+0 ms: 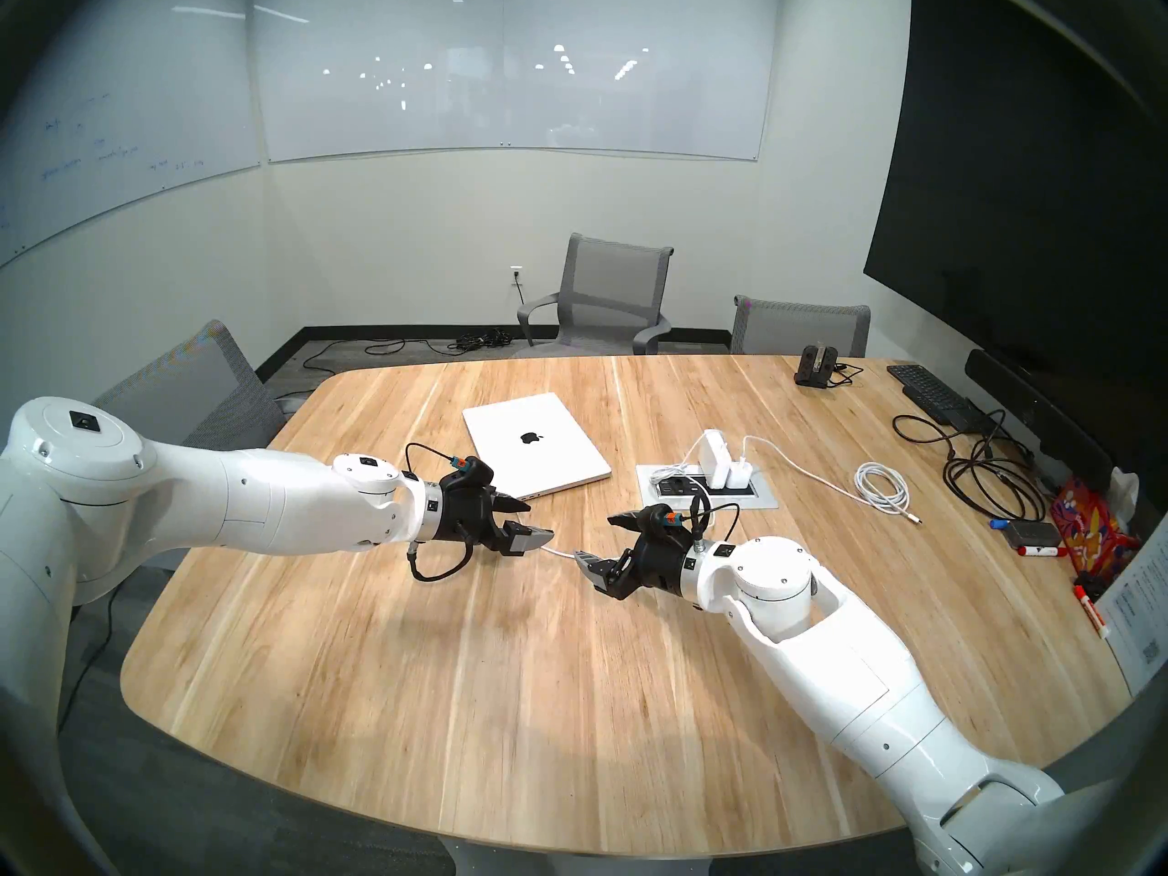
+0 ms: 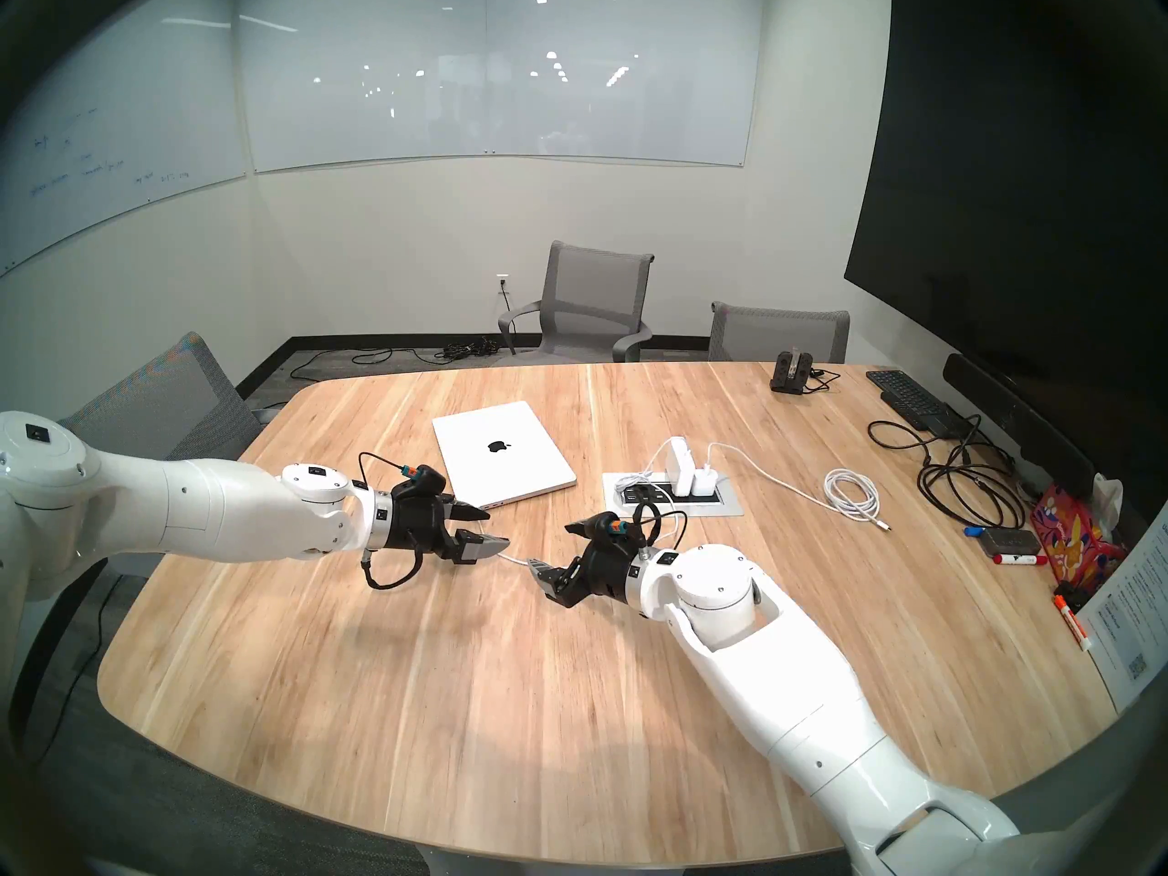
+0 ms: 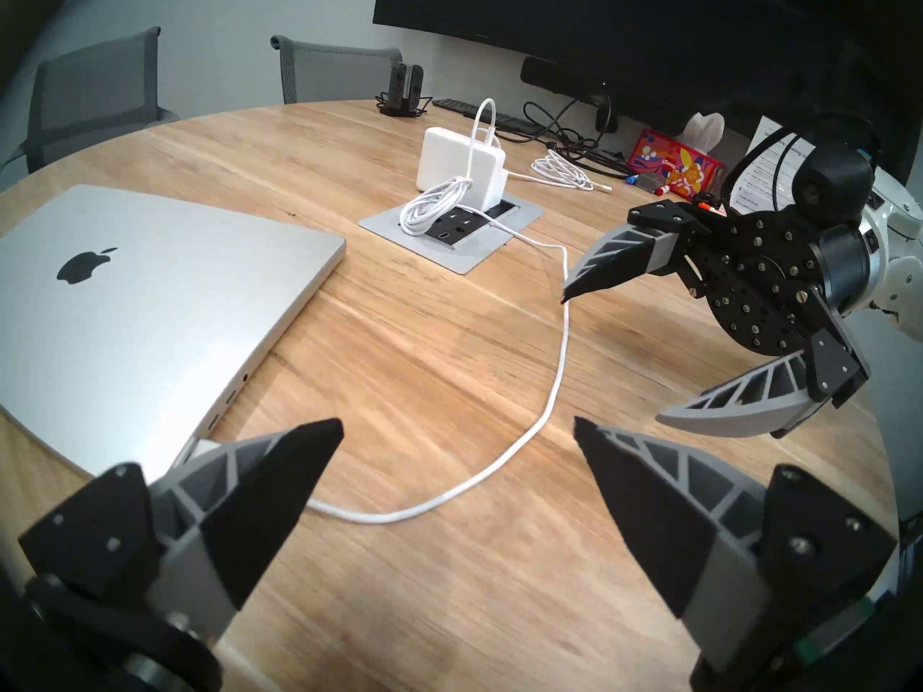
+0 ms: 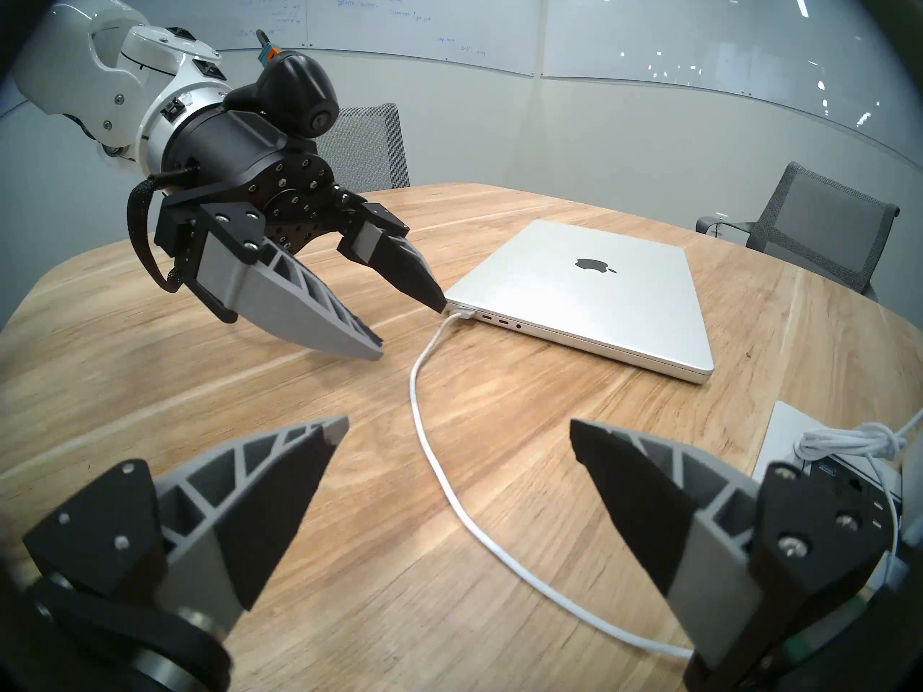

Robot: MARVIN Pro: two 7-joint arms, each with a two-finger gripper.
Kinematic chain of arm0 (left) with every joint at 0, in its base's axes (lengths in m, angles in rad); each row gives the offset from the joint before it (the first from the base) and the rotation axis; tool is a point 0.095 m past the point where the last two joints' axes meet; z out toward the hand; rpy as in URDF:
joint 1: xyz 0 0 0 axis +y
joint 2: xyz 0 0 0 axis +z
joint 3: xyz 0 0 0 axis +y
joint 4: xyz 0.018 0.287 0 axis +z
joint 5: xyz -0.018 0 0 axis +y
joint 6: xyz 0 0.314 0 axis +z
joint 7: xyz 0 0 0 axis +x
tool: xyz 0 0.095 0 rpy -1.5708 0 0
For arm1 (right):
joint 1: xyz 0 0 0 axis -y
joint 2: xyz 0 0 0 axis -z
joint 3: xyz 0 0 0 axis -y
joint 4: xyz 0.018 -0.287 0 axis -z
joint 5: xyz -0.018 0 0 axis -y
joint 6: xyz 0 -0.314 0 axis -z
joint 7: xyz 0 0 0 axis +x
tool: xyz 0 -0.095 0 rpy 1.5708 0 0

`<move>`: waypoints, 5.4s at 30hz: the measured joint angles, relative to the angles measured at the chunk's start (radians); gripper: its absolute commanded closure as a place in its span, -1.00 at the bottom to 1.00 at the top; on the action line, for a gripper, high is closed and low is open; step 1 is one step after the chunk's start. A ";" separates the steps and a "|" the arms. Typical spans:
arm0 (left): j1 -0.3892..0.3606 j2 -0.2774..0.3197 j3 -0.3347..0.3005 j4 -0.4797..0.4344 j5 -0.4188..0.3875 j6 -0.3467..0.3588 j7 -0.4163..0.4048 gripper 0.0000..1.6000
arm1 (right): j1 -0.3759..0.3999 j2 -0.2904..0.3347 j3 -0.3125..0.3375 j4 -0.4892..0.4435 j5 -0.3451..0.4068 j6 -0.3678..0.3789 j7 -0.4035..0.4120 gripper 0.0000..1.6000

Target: Plug the charging cable into the port of a MacBook

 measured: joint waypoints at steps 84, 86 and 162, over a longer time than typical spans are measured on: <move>0.102 -0.178 -0.024 0.325 -0.057 0.058 -0.154 -1.00 | 0.000 0.000 0.000 0.000 0.000 0.000 0.000 -1.00; 0.102 -0.174 -0.024 0.319 -0.057 0.056 -0.153 -1.00 | 0.000 0.000 0.000 0.000 0.000 0.000 0.000 -1.00; 0.094 -0.143 -0.023 0.263 -0.054 0.111 -0.108 -1.00 | 0.000 -0.001 0.001 0.000 -0.001 0.000 0.000 -1.00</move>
